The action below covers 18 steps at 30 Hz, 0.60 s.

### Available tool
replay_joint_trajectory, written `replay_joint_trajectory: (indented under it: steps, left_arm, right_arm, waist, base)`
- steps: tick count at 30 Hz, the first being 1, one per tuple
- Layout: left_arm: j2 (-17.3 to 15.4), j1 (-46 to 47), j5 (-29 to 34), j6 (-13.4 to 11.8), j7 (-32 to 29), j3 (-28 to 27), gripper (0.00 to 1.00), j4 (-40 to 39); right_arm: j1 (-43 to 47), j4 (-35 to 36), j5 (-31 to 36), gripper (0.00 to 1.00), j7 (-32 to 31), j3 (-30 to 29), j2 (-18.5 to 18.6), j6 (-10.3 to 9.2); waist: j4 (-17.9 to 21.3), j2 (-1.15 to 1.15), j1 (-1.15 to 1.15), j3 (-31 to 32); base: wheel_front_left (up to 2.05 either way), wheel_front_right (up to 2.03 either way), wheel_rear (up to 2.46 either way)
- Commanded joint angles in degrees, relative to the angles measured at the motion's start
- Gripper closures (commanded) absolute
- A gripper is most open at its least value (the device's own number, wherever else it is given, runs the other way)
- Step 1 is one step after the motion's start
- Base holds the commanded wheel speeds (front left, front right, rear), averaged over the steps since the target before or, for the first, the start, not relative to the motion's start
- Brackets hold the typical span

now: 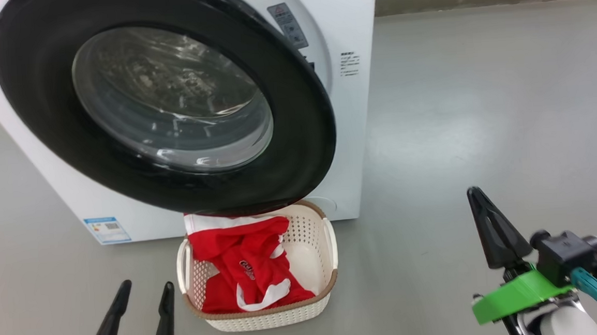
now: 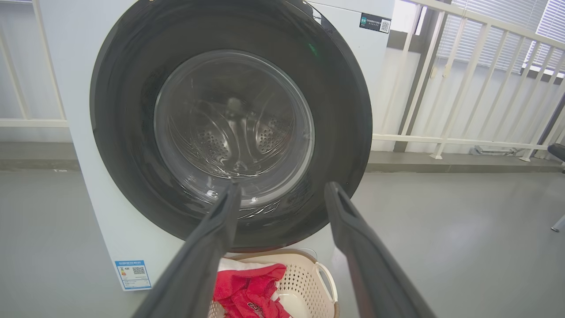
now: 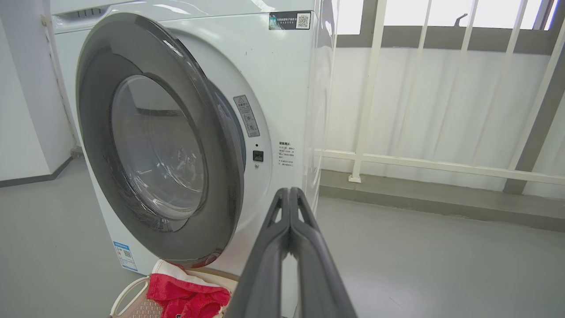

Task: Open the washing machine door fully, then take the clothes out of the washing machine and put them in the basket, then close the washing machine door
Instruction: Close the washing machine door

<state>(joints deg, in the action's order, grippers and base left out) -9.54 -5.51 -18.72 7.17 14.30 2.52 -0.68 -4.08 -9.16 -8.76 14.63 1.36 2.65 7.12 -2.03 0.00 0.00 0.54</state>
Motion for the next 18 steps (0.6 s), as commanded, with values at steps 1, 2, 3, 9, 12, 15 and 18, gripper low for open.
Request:
replay_joint_trajectory:
  steps: [1, 2, 3, 9, 12, 15, 18]
  left_arm:
    - [-0.61, 2.15, -0.20, 0.31, 0.70, -1.56, 0.00, -1.35]
    - [-0.70, 2.34, -0.37, 0.31, 0.70, -1.30, 0.00, -1.30]
    - [-0.83, 2.59, -0.54, 0.31, 0.70, -0.98, 0.00, -1.29]
    - [-2.07, 4.68, -2.09, 0.31, 0.70, 1.78, 0.00, -1.77]
    - [-2.59, 5.87, -2.85, 0.31, 0.70, 2.65, 0.00, -1.87]
    - [-2.81, 7.07, -3.40, 0.31, 0.70, 3.37, 0.00, -1.67]
    - [-2.95, 8.21, -3.85, 0.31, 0.70, 4.36, 0.00, -1.76]
  right_arm:
    - [-3.27, 0.67, 0.19, 1.00, 0.37, 2.01, 0.22, 0.36]
    - [-4.23, 0.05, 0.30, 1.00, 0.37, 2.46, 0.22, 0.36]
    - [-5.22, -0.83, 0.35, 1.00, 0.37, 2.94, 0.22, 0.36]
    - [-12.94, -7.25, 0.35, 1.00, 0.37, 4.92, 0.22, 0.36]
    - [-17.17, -10.22, 0.11, 1.00, 0.37, 6.90, 0.22, 0.36]
    - [-21.16, -12.87, -0.26, 1.00, 0.37, 8.89, 0.22, 0.36]
    - [-24.99, -15.20, -0.59, 1.00, 0.37, 10.58, 0.22, 0.36]
  waist:
    - [-0.99, 0.00, 0.00, -0.92]
    - [-1.31, 0.00, 0.00, -1.34]
    - [-1.65, 0.00, 0.00, -1.80]
    - [-4.03, 0.00, 0.00, -5.13]
    - [-5.23, 0.00, 0.00, -6.75]
    - [-6.69, 0.00, 0.00, -8.28]
    - [-8.37, 0.00, 0.00, -9.97]
  base:
    - [0.00, 0.00, 0.00]
    - [0.00, 0.00, 0.00]
    - [0.00, 0.00, 0.00]
    - [0.00, 0.00, 0.00]
    - [0.00, 0.00, 0.00]
    - [0.00, 0.00, 0.00]
    - [0.00, 0.00, 0.00]
